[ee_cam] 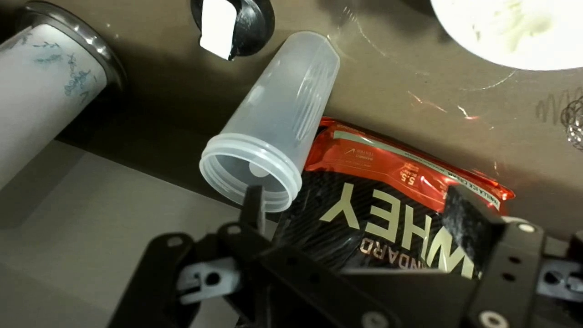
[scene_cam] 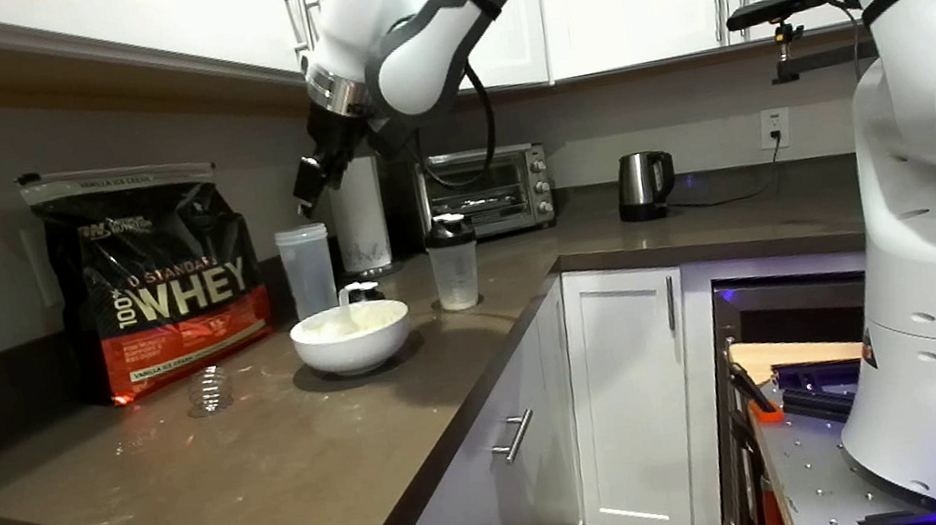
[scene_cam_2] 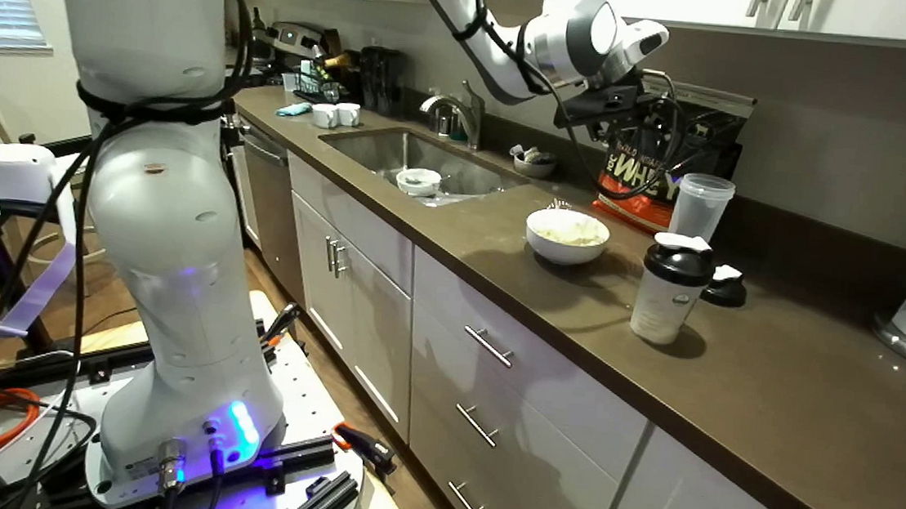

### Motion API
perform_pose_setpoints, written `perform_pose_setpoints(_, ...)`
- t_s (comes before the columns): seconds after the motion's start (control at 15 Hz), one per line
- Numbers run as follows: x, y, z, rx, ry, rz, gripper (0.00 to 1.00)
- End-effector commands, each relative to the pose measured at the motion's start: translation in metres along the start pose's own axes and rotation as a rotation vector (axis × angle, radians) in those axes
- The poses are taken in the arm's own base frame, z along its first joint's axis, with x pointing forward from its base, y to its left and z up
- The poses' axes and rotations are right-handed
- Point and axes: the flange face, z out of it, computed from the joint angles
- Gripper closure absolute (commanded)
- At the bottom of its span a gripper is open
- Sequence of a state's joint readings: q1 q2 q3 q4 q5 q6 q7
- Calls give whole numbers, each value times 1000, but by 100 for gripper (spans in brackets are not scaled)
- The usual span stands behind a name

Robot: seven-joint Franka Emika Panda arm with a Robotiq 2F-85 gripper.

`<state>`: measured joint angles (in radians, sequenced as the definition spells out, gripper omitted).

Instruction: Move the uncovered cup to the left

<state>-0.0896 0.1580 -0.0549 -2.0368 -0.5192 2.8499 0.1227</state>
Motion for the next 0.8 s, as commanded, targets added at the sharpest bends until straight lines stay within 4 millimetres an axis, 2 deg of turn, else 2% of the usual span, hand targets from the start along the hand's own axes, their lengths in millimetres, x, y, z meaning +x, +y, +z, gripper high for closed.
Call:
perform_pose_setpoints(0.0, 17, -2, 19, 9, 37, -19, 0)
perform_pose_setpoints(0.47, 34, 2, 47, 11, 58, -34, 0)
perform_pose_setpoints(0.6, 28, -3, 42, 7, 32, -16, 0)
perform_pose_setpoints(0.73, 30, -1, 46, 14, 31, -19, 0)
